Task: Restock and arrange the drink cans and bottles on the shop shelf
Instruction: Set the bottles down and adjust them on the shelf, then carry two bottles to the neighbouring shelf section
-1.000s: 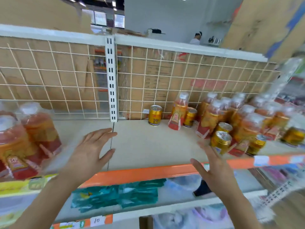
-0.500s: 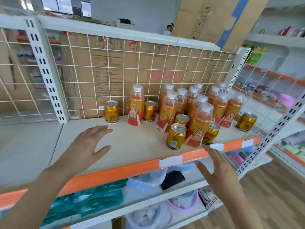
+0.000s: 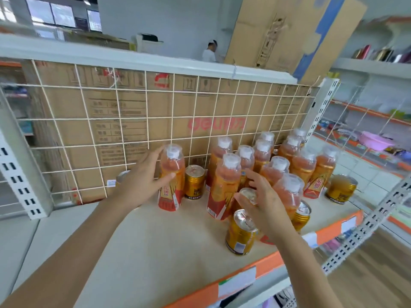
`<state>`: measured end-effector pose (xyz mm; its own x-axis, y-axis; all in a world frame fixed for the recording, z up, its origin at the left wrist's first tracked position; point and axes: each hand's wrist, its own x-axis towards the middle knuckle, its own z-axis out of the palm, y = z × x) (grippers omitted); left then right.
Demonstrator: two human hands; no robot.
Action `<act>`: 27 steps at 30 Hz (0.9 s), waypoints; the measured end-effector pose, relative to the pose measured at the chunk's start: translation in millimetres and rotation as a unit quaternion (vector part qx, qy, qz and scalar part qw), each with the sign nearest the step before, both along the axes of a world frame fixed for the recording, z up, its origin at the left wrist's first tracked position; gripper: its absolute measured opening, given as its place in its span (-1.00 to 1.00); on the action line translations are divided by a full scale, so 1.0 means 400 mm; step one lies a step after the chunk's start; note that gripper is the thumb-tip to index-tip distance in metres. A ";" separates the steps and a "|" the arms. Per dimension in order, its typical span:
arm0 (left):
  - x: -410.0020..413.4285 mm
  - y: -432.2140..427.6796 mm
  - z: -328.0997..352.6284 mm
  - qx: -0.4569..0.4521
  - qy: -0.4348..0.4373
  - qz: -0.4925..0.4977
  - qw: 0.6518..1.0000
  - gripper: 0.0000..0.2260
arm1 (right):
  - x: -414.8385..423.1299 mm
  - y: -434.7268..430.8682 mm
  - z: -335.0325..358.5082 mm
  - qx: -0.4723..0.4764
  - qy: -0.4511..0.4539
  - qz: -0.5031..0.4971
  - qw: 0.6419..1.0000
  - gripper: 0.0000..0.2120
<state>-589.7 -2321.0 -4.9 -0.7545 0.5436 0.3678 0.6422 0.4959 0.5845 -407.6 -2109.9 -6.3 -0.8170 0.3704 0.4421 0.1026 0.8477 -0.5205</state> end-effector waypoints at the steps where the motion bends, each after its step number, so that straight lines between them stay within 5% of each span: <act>1: -0.020 0.022 0.004 0.005 -0.003 0.019 1.000 -0.32 | -0.029 0.004 0.007 0.000 0.005 -0.002 1.000 -0.44; 8: -0.076 0.133 -0.041 0.096 -0.116 0.058 0.987 -0.30 | -0.185 0.018 0.014 -0.037 0.004 -0.054 0.998 -0.26; 14: -0.060 0.144 -0.063 0.117 -0.108 0.091 0.983 -0.38 | -0.206 0.021 -0.009 0.004 -0.024 -0.094 0.995 -0.27; 27: 0.159 -0.092 -0.065 0.123 -0.149 0.083 0.978 -0.40 | -0.133 -0.167 0.007 -0.037 -0.045 0.094 0.994 -0.40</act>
